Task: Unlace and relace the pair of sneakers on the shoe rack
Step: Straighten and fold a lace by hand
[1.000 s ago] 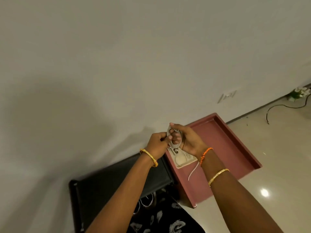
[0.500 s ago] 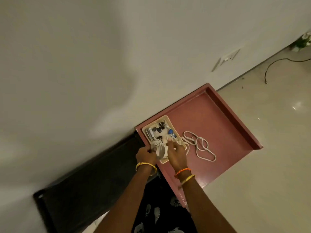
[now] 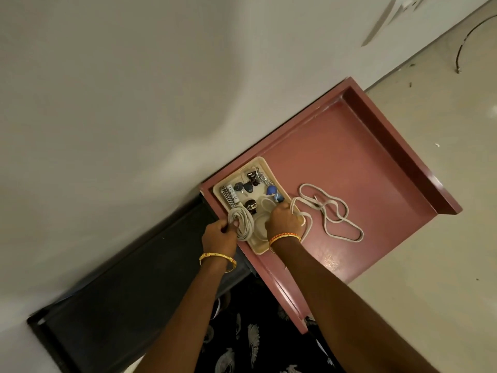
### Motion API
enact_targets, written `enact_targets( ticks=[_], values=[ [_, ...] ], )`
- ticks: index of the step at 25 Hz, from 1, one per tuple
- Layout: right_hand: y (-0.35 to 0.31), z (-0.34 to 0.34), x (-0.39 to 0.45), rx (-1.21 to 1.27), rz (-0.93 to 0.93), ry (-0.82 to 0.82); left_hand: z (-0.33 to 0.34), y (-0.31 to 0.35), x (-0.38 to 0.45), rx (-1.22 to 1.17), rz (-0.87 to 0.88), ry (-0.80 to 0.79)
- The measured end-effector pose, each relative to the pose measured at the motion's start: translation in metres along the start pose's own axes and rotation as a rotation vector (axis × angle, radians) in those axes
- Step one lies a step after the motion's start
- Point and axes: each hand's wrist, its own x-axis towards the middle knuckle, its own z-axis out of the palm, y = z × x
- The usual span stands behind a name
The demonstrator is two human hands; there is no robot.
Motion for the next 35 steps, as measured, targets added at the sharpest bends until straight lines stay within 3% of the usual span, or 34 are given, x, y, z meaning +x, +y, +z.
enact_targets(
  ticks=[6, 8, 11, 14, 19, 22, 24, 27, 32, 35],
  values=[
    [0.011, -0.025, -0.003, -0.073, -0.119, 0.048, 0.007, 0.000, 0.000, 0.028, 0.034, -0.014],
    [0.014, -0.037, -0.010, 0.040, -0.108, 0.076, 0.011, 0.003, 0.002, 0.085, 0.080, -0.007],
    [0.047, -0.068, -0.027, 0.338, -0.039, 0.333, 0.021, 0.006, 0.006, 0.213, 0.188, -0.042],
    [0.107, -0.090, -0.039, 0.460, 0.106, 0.549, 0.039, 0.007, 0.012, 0.432, 0.295, -0.097],
    [0.149, -0.068, -0.025, 0.548, 0.231, 0.394, 0.062, 0.009, 0.011, 1.082, 0.372, -0.005],
    [0.145, -0.057, -0.019, 0.684, 0.237, 0.381, 0.061, 0.008, -0.001, 1.204, 0.478, 0.068],
    [0.141, -0.059, -0.022, 0.781, 0.248, 0.357, 0.059, 0.014, -0.008, 1.083, 0.548, 0.052],
    [0.129, -0.083, -0.041, 1.018, 0.290, 0.282, 0.067, 0.030, -0.017, 0.657, 0.642, -0.225],
    [0.096, -0.166, -0.098, 1.352, 0.143, 0.104, 0.073, 0.074, -0.046, 0.145, 0.367, -0.675],
    [0.080, -0.223, -0.132, 1.404, 0.107, 0.098, 0.059, 0.088, -0.071, 0.131, 0.422, -0.714]
  ],
)
